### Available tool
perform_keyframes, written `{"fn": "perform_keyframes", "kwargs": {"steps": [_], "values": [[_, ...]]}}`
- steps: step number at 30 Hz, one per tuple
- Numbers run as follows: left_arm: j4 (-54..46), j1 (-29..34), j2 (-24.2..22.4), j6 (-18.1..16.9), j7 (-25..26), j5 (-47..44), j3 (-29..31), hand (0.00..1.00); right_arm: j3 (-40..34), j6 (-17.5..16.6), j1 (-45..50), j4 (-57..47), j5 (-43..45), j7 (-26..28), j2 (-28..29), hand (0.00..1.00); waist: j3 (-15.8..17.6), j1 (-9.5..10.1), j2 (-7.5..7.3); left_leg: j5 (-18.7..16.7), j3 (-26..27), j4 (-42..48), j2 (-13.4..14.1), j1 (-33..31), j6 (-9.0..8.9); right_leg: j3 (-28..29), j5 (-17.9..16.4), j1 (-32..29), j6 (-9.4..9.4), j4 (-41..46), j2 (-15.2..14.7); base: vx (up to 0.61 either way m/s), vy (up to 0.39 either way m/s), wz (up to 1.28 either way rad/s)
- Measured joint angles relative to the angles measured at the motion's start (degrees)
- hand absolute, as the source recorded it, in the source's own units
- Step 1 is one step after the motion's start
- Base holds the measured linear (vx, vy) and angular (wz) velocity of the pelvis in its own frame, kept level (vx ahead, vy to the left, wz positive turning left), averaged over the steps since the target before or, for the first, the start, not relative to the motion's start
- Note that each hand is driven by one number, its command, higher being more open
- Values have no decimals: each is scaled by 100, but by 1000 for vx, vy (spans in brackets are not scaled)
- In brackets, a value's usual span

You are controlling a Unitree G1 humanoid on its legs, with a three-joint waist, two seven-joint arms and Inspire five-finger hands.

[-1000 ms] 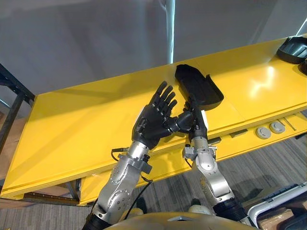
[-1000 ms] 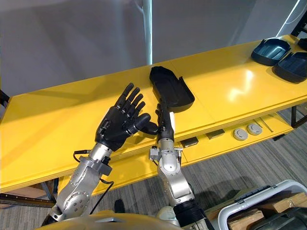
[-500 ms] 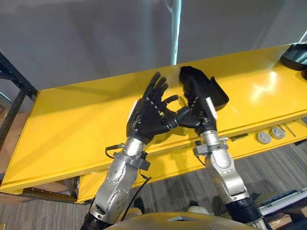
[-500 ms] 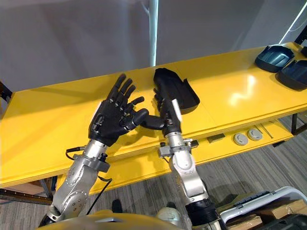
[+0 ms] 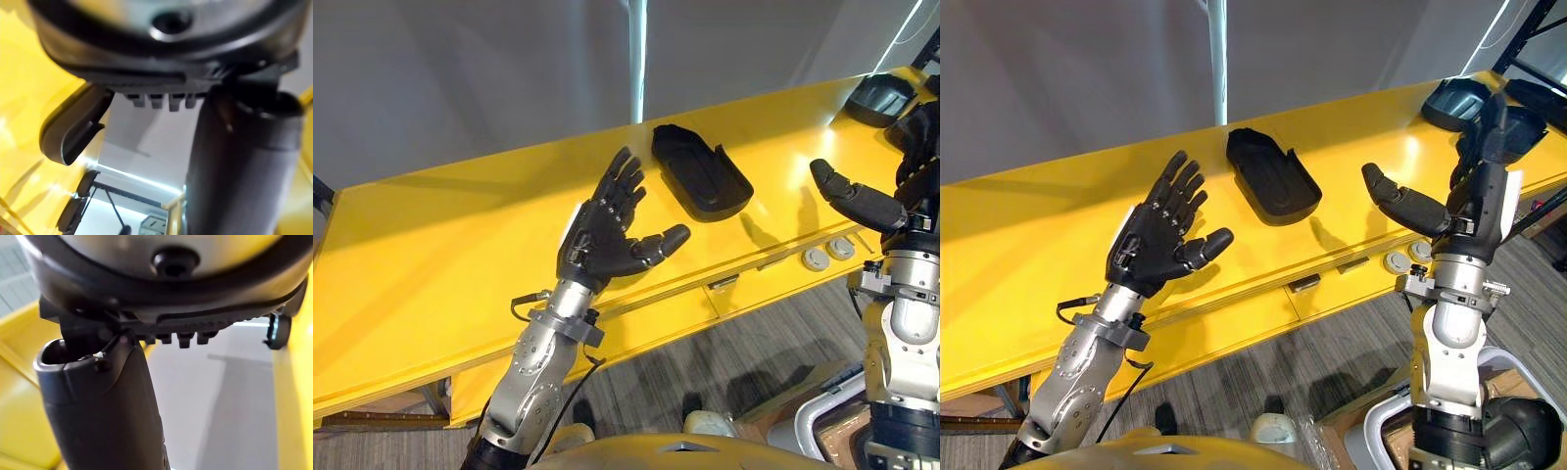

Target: Walk over and take three plastic housings, then place them on the shelf

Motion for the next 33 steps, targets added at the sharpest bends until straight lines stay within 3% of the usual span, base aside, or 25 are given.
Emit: {"fn": "perform_keyframes", "kwargs": {"steps": [3,8,12,18,27,33], "values": [[93,-183,109,67,-30,14,41,100,57,177,-293,542,177,250,-221,100,74,20,-46,20,-142,22,6,-105,-2,-112,29,-11,0,40,2,16,-3,25],[256,-352,407,85,-78,13,337,100,274,287,-767,932,220,630,-530,100,518,43,-144,-162,-362,485,36,-452,45,-266,15,-36,4,111,-14,-33,3,19],[261,-386,506,84,-197,13,560,100,358,322,-1074,1226,369,828,-731,100,758,80,-95,-200,-471,720,57,-739,52,-358,-63,-235,-22,284,-27,-34,-4,17],[278,-692,568,79,-274,8,709,100,421,642,-1295,1461,452,893,-769,100,1037,60,-45,-223,-588,911,54,-985,20,-472,-55,-330,-34,315,-41,-3,3,11],[278,-755,566,65,-297,7,834,100,331,660,-1216,1367,436,1156,-762,100,1183,-2,40,-236,-571,917,51,-1112,7,-463,-72,-513,-55,394,-59,0,0,0],[279,-737,567,65,-512,164,889,100,280,647,-926,998,445,1727,-595,100,1220,13,41,-241,-544,882,42,-1053,6,-467,-90,-479,-58,394,-72,0,1,-1]]}}
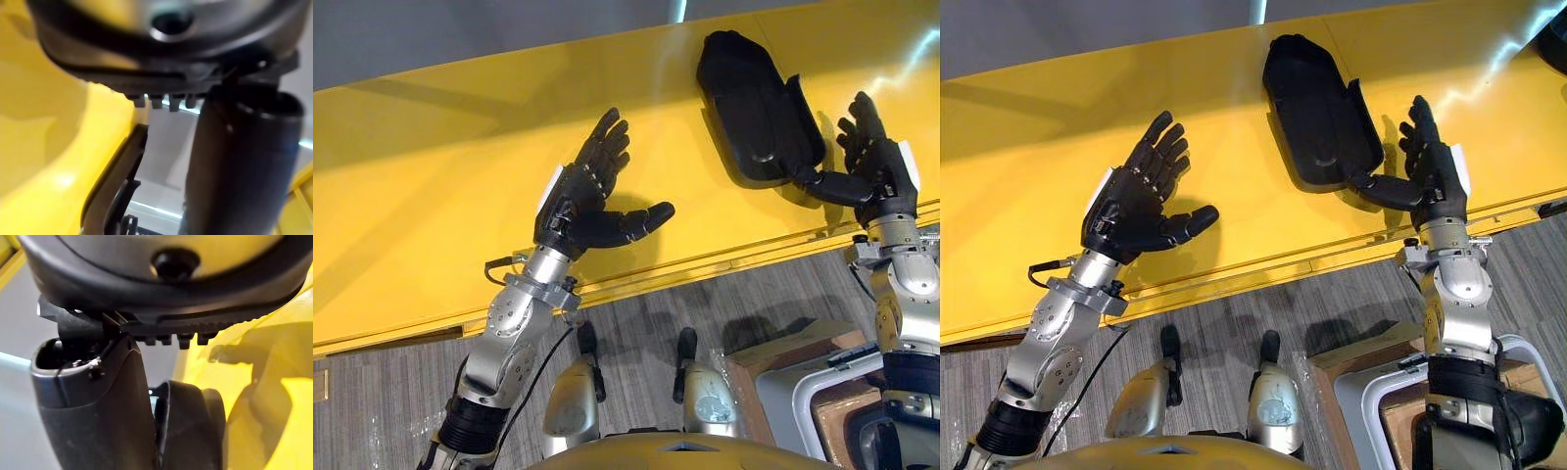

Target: Walk over and take three plastic housings, then place them on the shelf

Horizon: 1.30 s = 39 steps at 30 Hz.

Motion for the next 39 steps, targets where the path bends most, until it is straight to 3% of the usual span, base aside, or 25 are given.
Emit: {"fn": "perform_keyframes", "kwargs": {"steps": [12,19,22,27,31,35,39], "values": [[0,95,1,-3,-264,10,122,100,41,-55,374,-338,-10,414,154,100,-1,9,0,15,28,-127,-9,142,2,-10,-4,96,-3,-27,-7,0,0,0],[-1,237,1,-4,-350,10,173,100,42,-143,427,-339,-146,265,301,100,-11,11,-2,66,66,-319,-25,306,25,-14,-4,173,-3,-51,-16,7,1,-2],[-1,242,1,-4,-356,10,173,100,39,-331,509,-352,-502,-198,301,100,-23,17,5,91,73,-319,-25,317,5,-15,-2,178,-3,-59,-16,0,0,0],[-2,345,-48,-6,-361,20,155,100,-82,-890,577,-551,-1093,-1435,404,100,-110,13,21,104,102,-401,-32,458,3,-3,6,287,7,-115,-14,2,2,-2],[-3,469,-120,-6,-386,161,98,100,-465,-1222,588,-931,-1221,-1851,736,100,-269,7,82,100,113,-433,-36,508,3,-6,13,358,16,-198,-6,3,1,-1],[-29,502,-251,-5,-451,203,44,100,-659,-1337,791,-1481,-1111,-1655,812,100,-454,-7,101,92,126,-440,-17,529,-6,3,15,370,18,-213,17,3,-2,-1],[-234,884,-371,-4,-547,202,51,100,-761,-1373,1443,-2047,-986,-1054,1188,100,-535,4,91,91,242,-540,-4,678,-6,112,13,404,18,-226,37,6,0,-14]]}}
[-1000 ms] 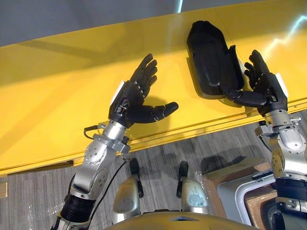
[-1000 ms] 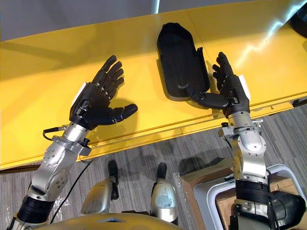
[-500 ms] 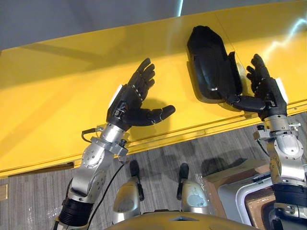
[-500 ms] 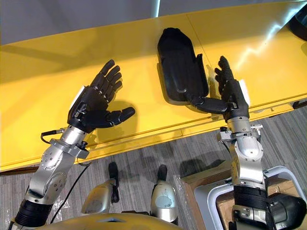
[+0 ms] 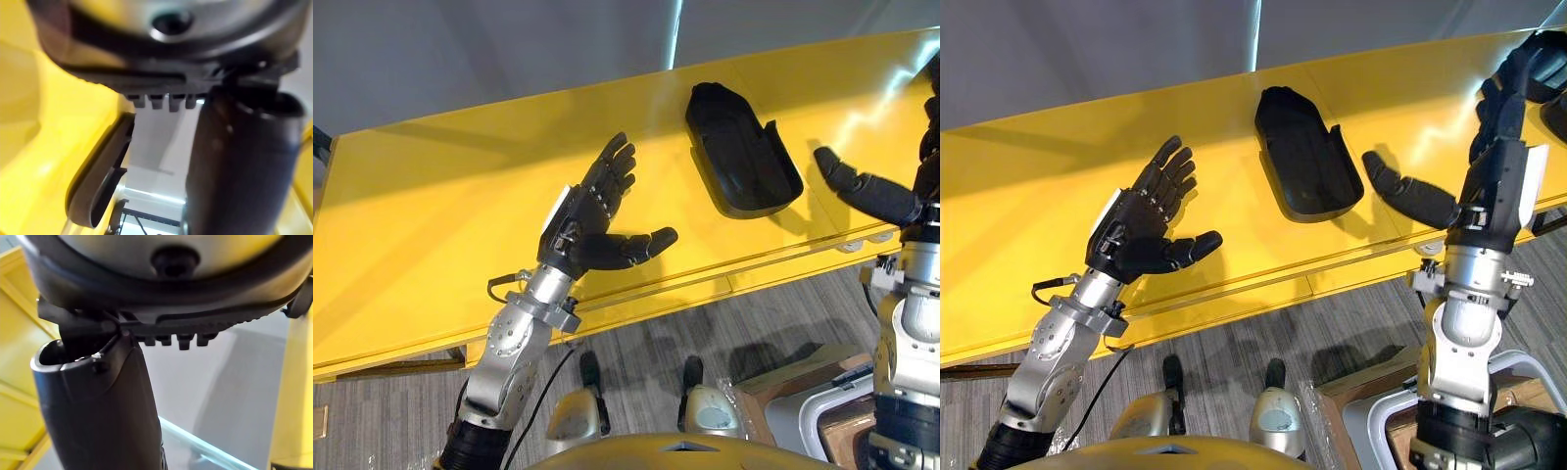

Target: Walk over and take three plastic housings, then place them on the shelf

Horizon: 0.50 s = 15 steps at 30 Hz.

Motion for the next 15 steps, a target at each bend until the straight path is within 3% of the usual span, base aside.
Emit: {"fn": "perform_keyframes", "kwargs": {"steps": [4,6,15], "values": [[-126,315,-127,3,-38,0,-17,100,28,38,882,-318,-2,463,442,100,-48,-63,26,-4,57,-83,-2,21,20,24,-4,2,5,-73,6,-7,2,-6],[-131,438,-128,3,-29,0,-25,100,151,225,1281,-346,-12,645,513,100,-81,-153,25,2,88,-91,12,23,14,44,-3,-13,4,-83,21,3,-4,-6],[-131,518,-100,2,167,-27,-118,100,178,343,2140,-345,-27,526,512,100,-128,-283,15,-15,241,-116,22,14,-19,214,1,-131,0,-85,41,17,2,-7]]}}
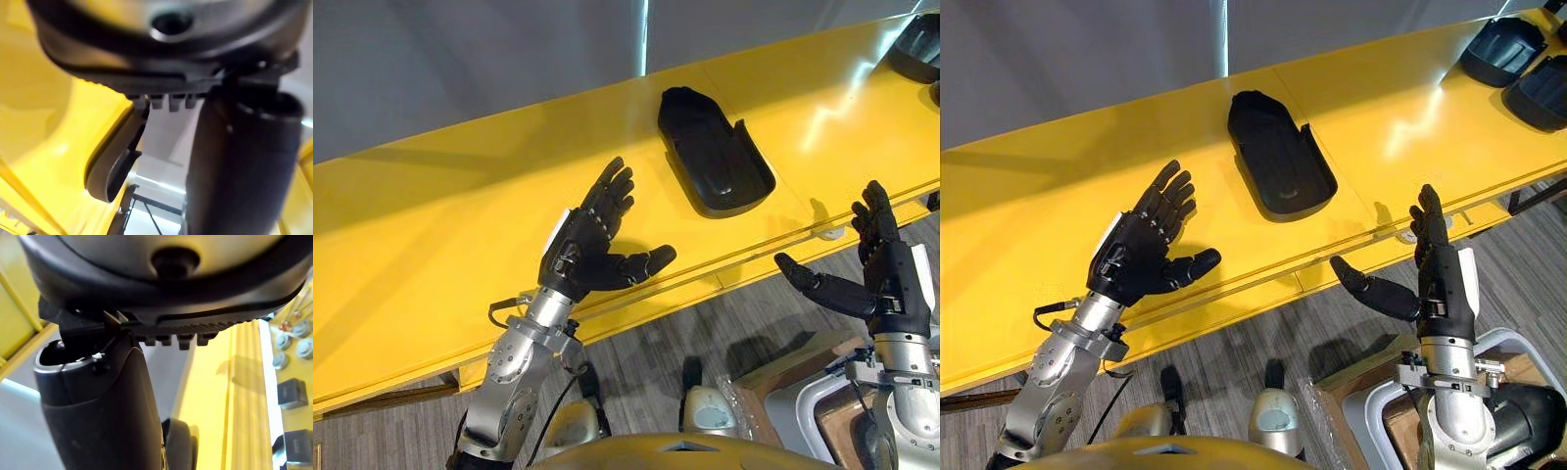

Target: Walk over and take three plastic housings, then place them on the shelf

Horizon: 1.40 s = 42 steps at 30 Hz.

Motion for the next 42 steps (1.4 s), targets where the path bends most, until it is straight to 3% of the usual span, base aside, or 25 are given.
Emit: {"fn": "perform_keyframes", "kwargs": {"steps": [6,14,21,28,42], "values": [[0,-1,73,0,92,-5,-26,100,16,-43,27,71,-2,-42,-26,100,0,-9,-1,-8,25,-18,1,4,-2,49,0,-15,1,0,7,2,1,-2],[2,-87,285,-1,221,-13,-149,100,227,-194,-448,501,-428,-728,-132,100,0,13,-14,-5,-48,-17,-1,-61,18,-41,-2,-23,2,0,2,-4,2,4],[23,-167,302,-3,246,-13,-125,100,404,-223,-1023,834,-894,-1361,-546,100,2,143,-19,42,-258,62,-20,-296,15,-214,4,-99,5,22,-20,-1,4,15],[27,-250,350,-3,241,-9,-91,100,437,-217,-1671,1037,-991,-1578,-572,100,21,252,-40,70,-400,46,-40,-344,46,-367,-26,-95,7,103,-50,-18,8,11],[44,-288,345,-4,207,-3,209,100,706,-90,-1949,1289,-1368,-1586,-750,100,81,299,-118,142,-427,30,-108,-389,72,-500,-33,-83,12,125,-139,-5,9,5]]}}
